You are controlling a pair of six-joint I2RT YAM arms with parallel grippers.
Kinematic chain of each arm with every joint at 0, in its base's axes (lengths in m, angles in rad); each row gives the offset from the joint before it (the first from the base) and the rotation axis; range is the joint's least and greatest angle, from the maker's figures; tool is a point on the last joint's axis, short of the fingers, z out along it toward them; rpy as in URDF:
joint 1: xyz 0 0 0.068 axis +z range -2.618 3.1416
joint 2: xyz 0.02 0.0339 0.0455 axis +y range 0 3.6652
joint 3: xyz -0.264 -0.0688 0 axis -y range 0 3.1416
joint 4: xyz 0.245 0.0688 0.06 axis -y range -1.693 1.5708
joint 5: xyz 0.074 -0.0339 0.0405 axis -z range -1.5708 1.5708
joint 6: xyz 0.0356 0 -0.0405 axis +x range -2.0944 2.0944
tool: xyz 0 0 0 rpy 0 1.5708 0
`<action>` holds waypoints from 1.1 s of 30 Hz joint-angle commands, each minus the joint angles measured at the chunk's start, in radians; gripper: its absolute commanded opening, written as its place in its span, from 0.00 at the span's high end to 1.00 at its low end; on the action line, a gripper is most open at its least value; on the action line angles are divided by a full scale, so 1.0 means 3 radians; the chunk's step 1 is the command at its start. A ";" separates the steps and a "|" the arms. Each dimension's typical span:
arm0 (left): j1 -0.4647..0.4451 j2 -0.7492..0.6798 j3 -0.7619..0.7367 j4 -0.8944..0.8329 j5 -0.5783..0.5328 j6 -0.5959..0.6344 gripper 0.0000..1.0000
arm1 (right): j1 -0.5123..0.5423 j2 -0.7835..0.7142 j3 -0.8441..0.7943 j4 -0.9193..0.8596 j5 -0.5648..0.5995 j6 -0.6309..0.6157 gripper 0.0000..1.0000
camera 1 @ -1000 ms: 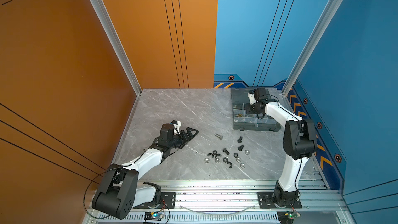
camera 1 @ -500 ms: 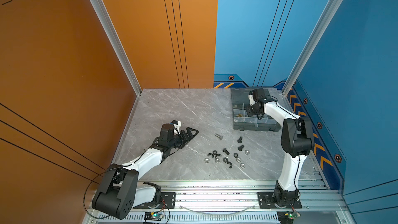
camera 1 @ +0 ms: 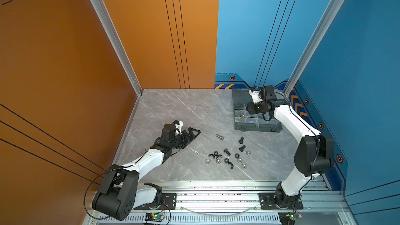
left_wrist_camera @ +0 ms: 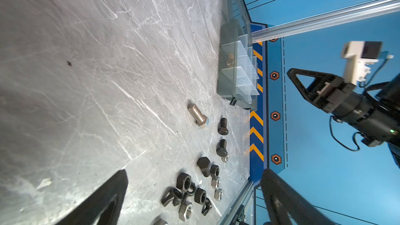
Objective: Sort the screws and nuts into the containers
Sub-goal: 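Move the right gripper back over the black nut pile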
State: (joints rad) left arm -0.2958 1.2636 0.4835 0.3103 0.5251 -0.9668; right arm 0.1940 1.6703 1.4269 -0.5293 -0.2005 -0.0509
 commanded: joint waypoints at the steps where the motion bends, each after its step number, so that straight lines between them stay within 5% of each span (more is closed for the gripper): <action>1: -0.0020 -0.0071 0.0072 -0.0040 0.0009 -0.0003 0.02 | 0.0244 -0.0157 -0.0124 -0.0269 -0.0265 -0.0239 0.53; 13: -0.0010 -0.0071 0.0049 -0.0045 0.0008 0.0014 0.02 | 0.1217 -0.0445 -0.0292 -0.0552 0.0021 -0.0393 0.50; 33: 0.0068 -0.0009 -0.0002 -0.0024 0.0047 0.0014 0.02 | 0.1842 -0.0553 -0.1076 -0.0158 -0.0018 -0.0356 0.50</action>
State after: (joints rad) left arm -0.2859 1.2575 0.4835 0.3099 0.5255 -0.9665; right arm 0.7212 1.5272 1.1263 -0.6270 -0.2310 -0.1356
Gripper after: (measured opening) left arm 0.976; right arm 0.502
